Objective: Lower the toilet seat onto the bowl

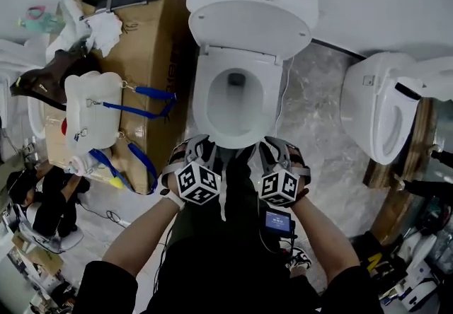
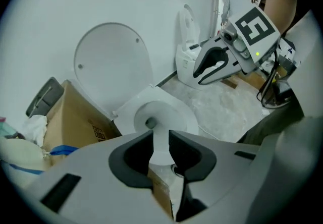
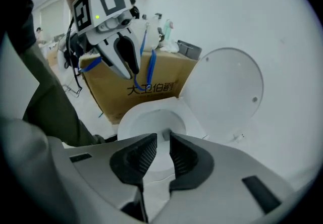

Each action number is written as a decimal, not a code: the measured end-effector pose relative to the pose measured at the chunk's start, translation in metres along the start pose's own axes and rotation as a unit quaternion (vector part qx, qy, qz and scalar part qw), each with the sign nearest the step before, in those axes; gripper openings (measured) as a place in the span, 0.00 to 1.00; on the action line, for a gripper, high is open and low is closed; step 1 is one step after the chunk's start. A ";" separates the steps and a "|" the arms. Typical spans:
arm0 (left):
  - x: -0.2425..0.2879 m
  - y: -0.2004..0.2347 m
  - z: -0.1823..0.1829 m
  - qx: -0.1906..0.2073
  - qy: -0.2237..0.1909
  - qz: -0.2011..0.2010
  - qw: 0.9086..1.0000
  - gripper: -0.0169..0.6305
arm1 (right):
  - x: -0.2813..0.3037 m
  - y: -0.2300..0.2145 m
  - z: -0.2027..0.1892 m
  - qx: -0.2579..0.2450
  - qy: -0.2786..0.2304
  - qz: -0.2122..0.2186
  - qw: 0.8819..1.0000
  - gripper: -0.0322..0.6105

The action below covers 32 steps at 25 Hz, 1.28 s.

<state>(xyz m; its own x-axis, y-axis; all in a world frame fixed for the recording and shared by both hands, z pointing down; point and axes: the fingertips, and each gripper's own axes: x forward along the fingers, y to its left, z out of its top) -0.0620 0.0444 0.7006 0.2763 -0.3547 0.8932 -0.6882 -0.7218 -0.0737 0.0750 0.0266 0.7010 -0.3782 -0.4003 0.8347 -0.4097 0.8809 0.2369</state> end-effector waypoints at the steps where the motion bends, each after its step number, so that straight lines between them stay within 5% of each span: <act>1: -0.013 0.001 0.010 -0.013 -0.013 0.000 1.000 0.19 | -0.011 -0.006 0.008 0.020 -0.006 -0.006 1.000 0.20; 8: -0.104 0.008 0.082 -0.094 -0.118 -0.009 0.988 0.18 | -0.091 -0.051 0.070 0.174 -0.077 -0.030 0.981 0.20; 16: -0.238 0.027 0.159 -0.122 -0.252 0.006 0.960 0.17 | -0.232 -0.116 0.127 0.329 -0.208 -0.099 0.916 0.19; 20: -0.301 0.032 0.192 -0.131 -0.317 0.013 0.939 0.17 | -0.298 -0.131 0.162 0.359 -0.282 -0.115 0.882 0.19; 26: -0.378 0.031 0.230 -0.136 -0.401 0.015 0.906 0.17 | -0.361 -0.129 0.217 0.374 -0.381 -0.079 0.842 0.18; 32: -0.423 0.012 0.248 -0.120 -0.473 0.003 0.873 0.16 | -0.401 -0.104 0.261 0.332 -0.437 -0.071 0.833 0.18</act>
<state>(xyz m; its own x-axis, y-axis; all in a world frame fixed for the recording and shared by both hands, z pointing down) -0.0207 0.0389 0.2116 0.6253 -0.7711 0.1198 -0.7802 -0.6141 0.1190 0.0525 0.0294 0.2118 -0.6279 -0.7750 0.0717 -0.7608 0.5918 -0.2665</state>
